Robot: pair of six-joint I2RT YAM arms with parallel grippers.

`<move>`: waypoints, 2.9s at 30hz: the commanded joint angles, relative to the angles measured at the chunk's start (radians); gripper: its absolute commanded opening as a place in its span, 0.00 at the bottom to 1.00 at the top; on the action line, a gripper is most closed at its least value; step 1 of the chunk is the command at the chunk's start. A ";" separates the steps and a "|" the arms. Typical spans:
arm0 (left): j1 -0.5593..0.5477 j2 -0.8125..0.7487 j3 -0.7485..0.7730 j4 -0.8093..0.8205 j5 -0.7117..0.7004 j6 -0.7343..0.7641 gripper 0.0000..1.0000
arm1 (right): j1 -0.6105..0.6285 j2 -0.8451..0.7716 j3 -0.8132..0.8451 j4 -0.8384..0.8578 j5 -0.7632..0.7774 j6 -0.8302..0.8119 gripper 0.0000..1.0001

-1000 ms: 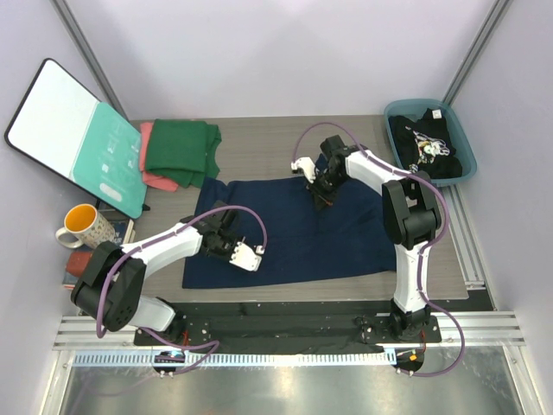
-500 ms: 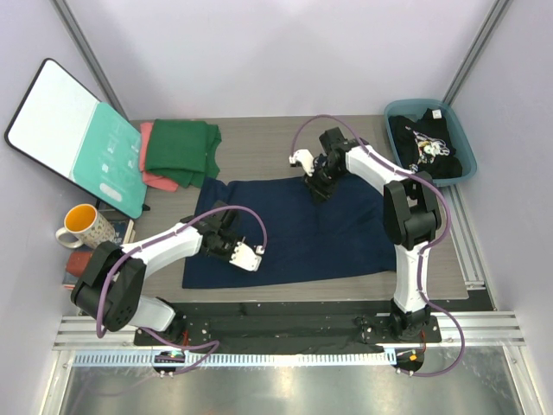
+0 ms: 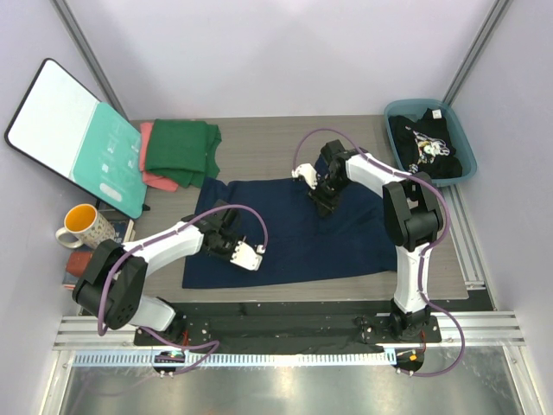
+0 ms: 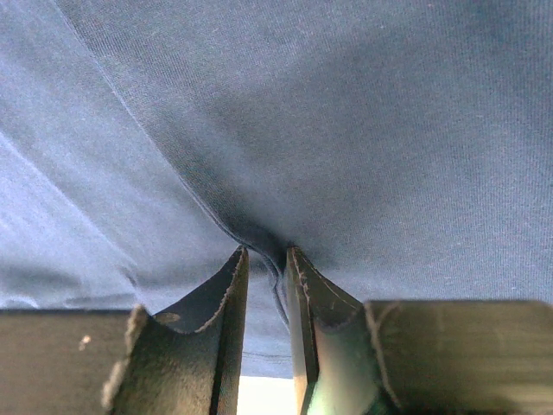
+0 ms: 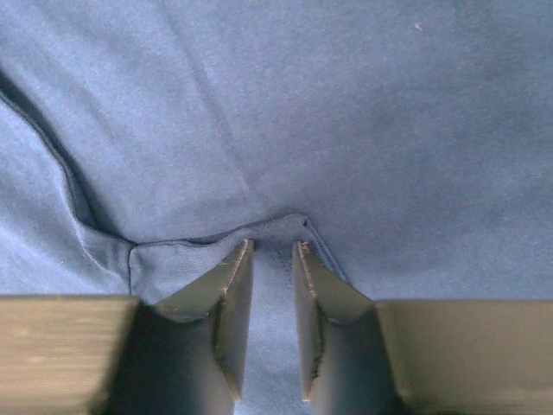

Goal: Fold and stack the t-shirts
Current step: Fold the flattened tshirt in 1/3 of the way

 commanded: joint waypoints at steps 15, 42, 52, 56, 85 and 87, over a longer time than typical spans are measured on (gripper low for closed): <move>-0.008 0.036 -0.006 -0.034 0.069 -0.003 0.25 | 0.010 -0.053 0.046 0.002 0.006 0.022 0.34; -0.008 0.033 -0.011 -0.032 0.078 -0.006 0.25 | 0.019 -0.085 0.023 0.061 0.069 0.020 0.01; -0.008 0.048 -0.001 -0.023 0.083 -0.003 0.25 | 0.022 -0.097 0.096 0.041 0.055 0.022 0.01; -0.008 0.053 0.000 -0.021 0.081 0.003 0.25 | 0.029 -0.091 0.107 0.039 0.043 0.023 0.01; -0.007 0.021 -0.003 -0.029 0.066 0.000 0.27 | 0.039 -0.356 -0.153 0.252 0.257 0.091 0.49; -0.008 0.012 -0.006 -0.037 0.064 0.000 0.27 | 0.027 -0.404 -0.218 0.236 0.268 0.080 0.41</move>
